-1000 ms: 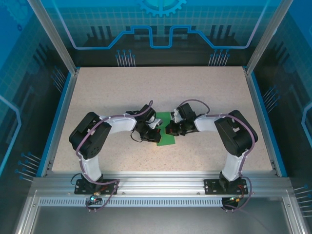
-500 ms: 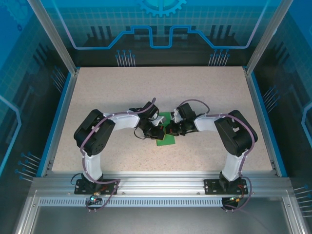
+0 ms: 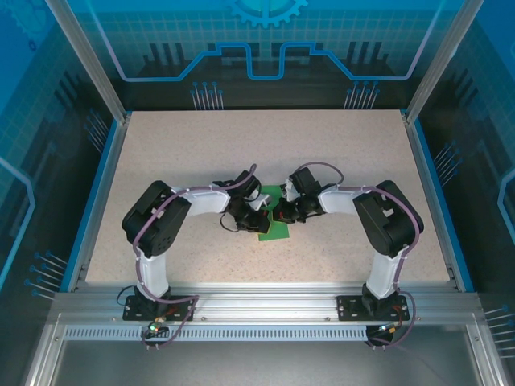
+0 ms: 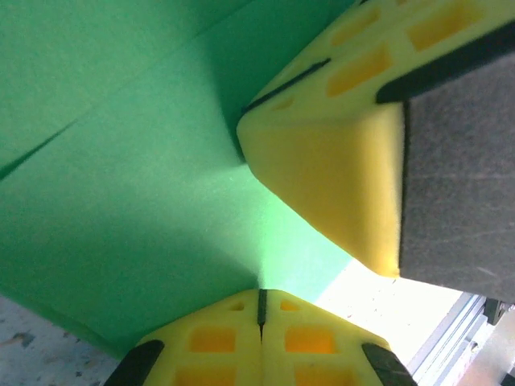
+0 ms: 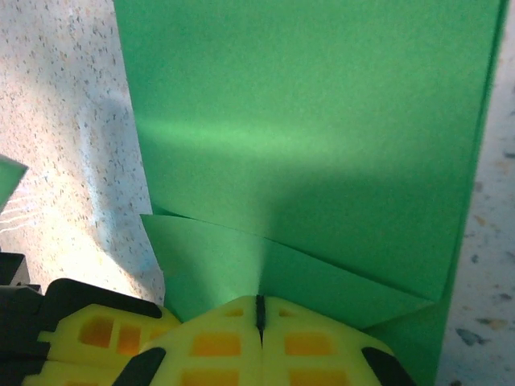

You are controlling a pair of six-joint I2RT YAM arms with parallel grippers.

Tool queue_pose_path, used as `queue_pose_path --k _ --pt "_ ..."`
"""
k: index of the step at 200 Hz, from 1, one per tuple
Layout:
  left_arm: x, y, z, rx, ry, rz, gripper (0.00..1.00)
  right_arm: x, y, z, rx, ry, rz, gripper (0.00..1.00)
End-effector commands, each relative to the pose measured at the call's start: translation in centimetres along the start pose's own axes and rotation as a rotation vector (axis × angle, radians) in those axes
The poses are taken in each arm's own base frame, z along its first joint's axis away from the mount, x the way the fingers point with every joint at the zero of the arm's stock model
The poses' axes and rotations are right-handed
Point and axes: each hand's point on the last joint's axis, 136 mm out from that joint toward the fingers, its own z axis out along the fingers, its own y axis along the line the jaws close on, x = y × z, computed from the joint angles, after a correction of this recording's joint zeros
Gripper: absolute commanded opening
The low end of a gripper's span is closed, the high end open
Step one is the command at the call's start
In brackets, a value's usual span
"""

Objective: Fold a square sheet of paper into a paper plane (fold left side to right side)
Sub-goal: Fold the triangle a second time at the center of the table.

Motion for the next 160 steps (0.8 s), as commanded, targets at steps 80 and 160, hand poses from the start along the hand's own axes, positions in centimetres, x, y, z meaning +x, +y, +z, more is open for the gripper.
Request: queue_pose_path --k 80,160 --pt "5.0 2.6 -0.7 -0.081 0.078 -0.084 0.0 2.2 -4.6 0.5 0.168 0.087 0.07 0.0" --pt "6.7 3.6 -1.0 -0.115 0.08 -0.139 0.0 2.1 -4.5 0.4 0.165 0.088 0.067 0.0"
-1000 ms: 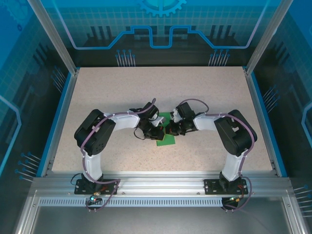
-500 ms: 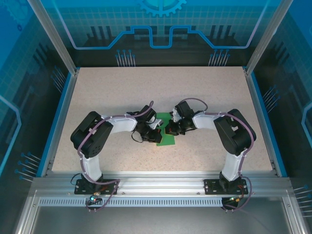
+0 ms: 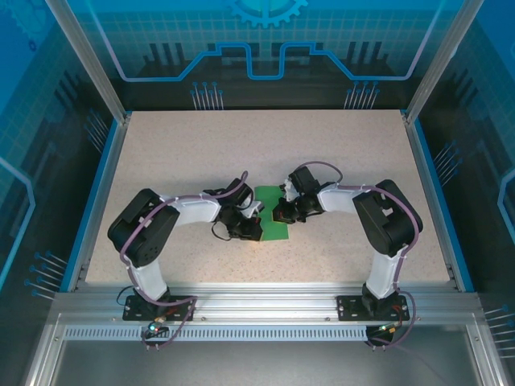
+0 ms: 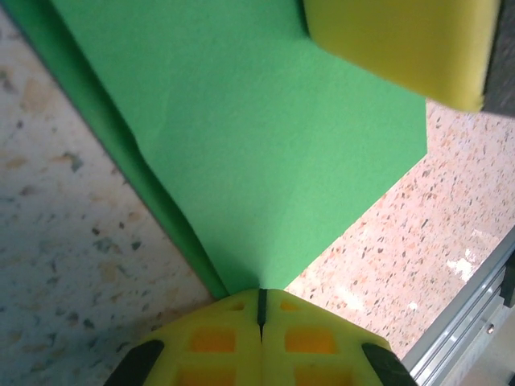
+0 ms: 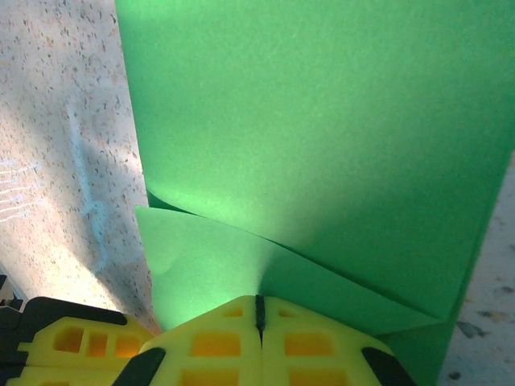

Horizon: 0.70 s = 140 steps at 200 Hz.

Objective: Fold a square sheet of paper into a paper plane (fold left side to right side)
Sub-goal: Fold the triangle a second time at the center of the table.

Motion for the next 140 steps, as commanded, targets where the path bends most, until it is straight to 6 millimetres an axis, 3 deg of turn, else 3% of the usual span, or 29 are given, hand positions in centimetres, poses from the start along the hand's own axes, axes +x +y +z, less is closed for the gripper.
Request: queue_pose_path --k 1,32,67,80,100,135,140 --pt "3.4 2.7 0.1 -0.094 0.089 -0.106 0.0 1.9 -4.3 0.6 0.15 0.066 0.074 0.0" --pt "3.1 2.4 -0.4 -0.095 0.065 -0.099 0.0 1.5 -3.6 0.4 0.124 0.045 0.058 0.0" --pt "0.9 0.9 -2.5 -0.057 -0.044 -0.082 0.03 -0.5 -0.8 -1.1 0.033 -0.047 -0.006 0.04" --pt "-0.3 0.6 -3.6 -0.041 -0.096 -0.093 0.1 -1.3 0.1 -2.0 0.016 -0.092 -0.034 0.06" --pt "-1.9 0.4 -5.1 -0.017 -0.166 -0.11 0.29 -2.2 0.7 -3.4 0.03 -0.155 -0.066 0.17" --pt "-4.4 0.2 -6.0 0.023 -0.227 -0.123 0.43 -3.1 0.5 -5.9 0.084 -0.269 -0.085 0.34" --pt "-4.8 0.2 -5.9 0.026 -0.231 -0.124 0.44 -2.4 -0.2 -5.8 0.095 -0.265 -0.073 0.36"
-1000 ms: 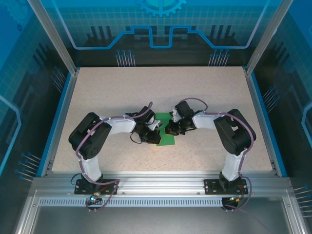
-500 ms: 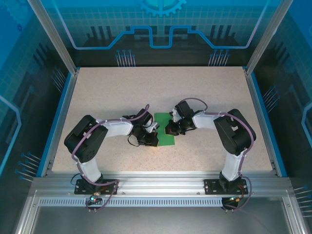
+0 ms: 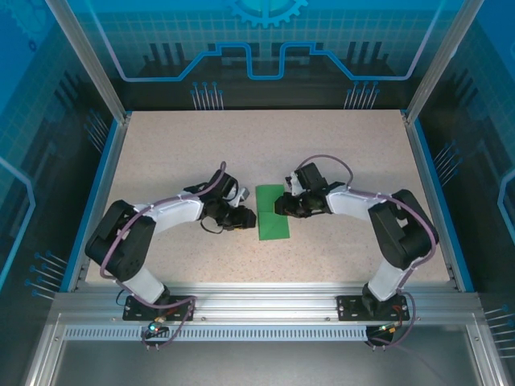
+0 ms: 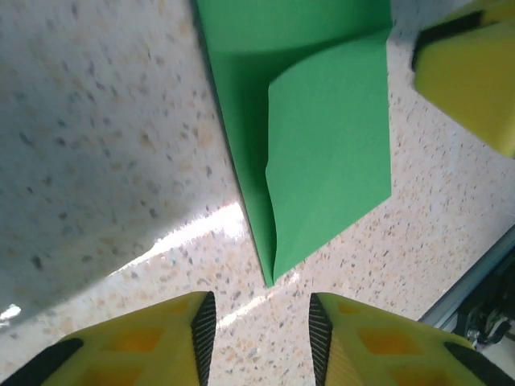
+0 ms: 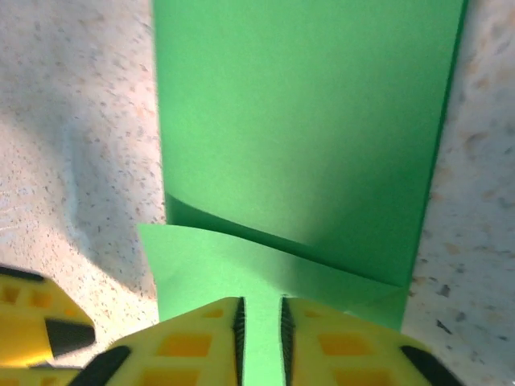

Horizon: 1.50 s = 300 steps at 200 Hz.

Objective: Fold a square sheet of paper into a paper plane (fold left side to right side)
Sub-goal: Fold the triangle a second time at the center of the table, then turn over the paper at the center of the table.

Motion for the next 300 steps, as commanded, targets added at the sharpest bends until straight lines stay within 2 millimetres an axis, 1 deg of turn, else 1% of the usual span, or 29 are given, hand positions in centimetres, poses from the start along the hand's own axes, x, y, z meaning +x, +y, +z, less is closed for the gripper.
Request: queue_pose_path --k 1,9,30,61,87,109,139,156,183,221,252,277,300 --pt "-2.1 -0.9 -0.3 0.034 -0.044 -0.006 0.45 -0.6 -1.3 -1.6 0.058 -0.084 -0.003 0.36" --pt "-2.4 -1.0 0.0 0.039 -0.043 -0.003 0.47 -0.4 -1.6 -1.9 0.058 -0.103 0.006 0.41" --pt "-3.2 -1.2 0.9 0.053 -0.037 -0.001 0.49 -0.4 -1.6 -2.8 0.027 -0.15 0.027 0.52" --pt "-4.3 -1.2 1.9 0.056 -0.029 0.003 0.5 0.0 -1.2 -3.4 -0.024 -0.17 0.046 0.65" --pt "-5.0 -1.2 2.8 0.059 -0.02 0.01 0.49 0.6 -0.9 -3.5 -0.066 -0.166 0.065 0.76" --pt "-5.6 -1.5 3.4 0.073 -0.01 0.013 0.45 1.0 -0.7 -3.4 -0.089 -0.157 0.076 0.82" --pt "-5.8 -1.2 4.1 0.074 0.0 0.001 0.33 1.6 -0.7 -3.3 -0.103 -0.144 0.086 0.94" --pt "-5.8 -1.1 4.2 0.073 0.002 0.0 0.26 1.8 -0.8 -3.3 -0.107 -0.139 0.09 0.99" --pt "-5.7 -0.7 4.0 0.049 -0.004 0.004 0.16 2.0 -0.9 -3.3 -0.108 -0.136 0.091 1.0" --pt "-5.4 -0.6 3.3 0.03 -0.024 0.012 0.09 2.0 -0.6 -3.0 -0.125 -0.125 0.092 1.0" --pt "-5.5 -0.7 2.5 0.028 -0.053 0.024 0.07 2.0 -0.1 -2.6 -0.148 -0.11 0.093 0.99" --pt "-5.5 -0.7 2.1 0.023 -0.066 0.027 0.07 1.9 0.6 -1.9 -0.17 -0.085 0.092 0.91" --pt "-5.4 -0.6 1.9 0.024 -0.071 0.025 0.07 1.5 1.1 -1.1 -0.19 -0.071 0.097 0.87"
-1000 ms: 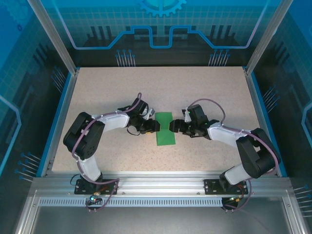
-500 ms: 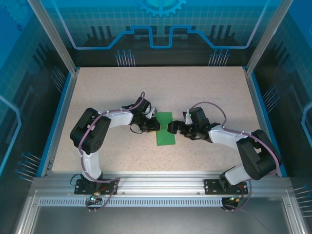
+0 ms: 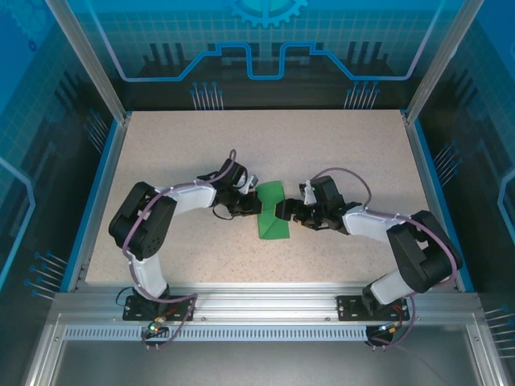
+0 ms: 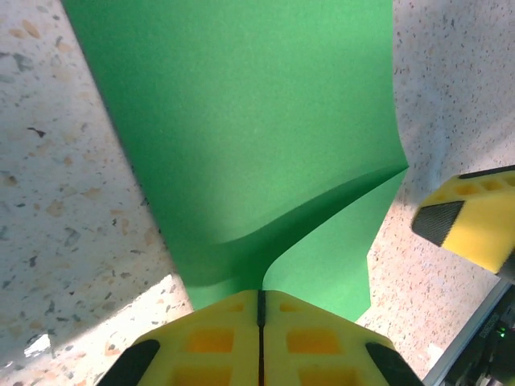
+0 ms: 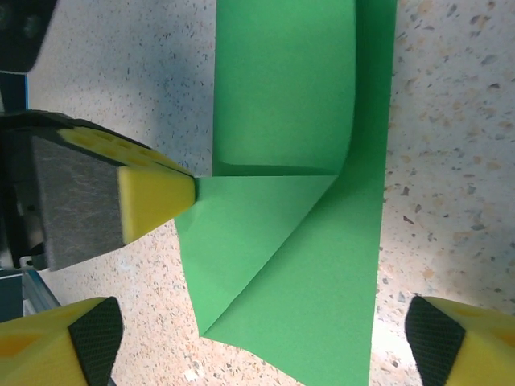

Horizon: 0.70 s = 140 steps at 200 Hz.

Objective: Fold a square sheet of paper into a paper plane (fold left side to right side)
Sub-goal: Turn over the paper at the center of the table.

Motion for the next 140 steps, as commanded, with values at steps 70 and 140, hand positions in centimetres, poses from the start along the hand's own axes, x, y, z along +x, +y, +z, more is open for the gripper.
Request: queue_pose_path --k 70,140 --pt "0.0 0.5 -1.1 -0.006 -0.025 0.012 0.07 -0.8 2.9 4.0 -0.102 0.071 0.001 0.68" --pt "-0.2 0.4 -1.5 -0.007 -0.041 0.01 0.2 -0.4 2.7 5.2 -0.079 0.112 0.004 0.32"
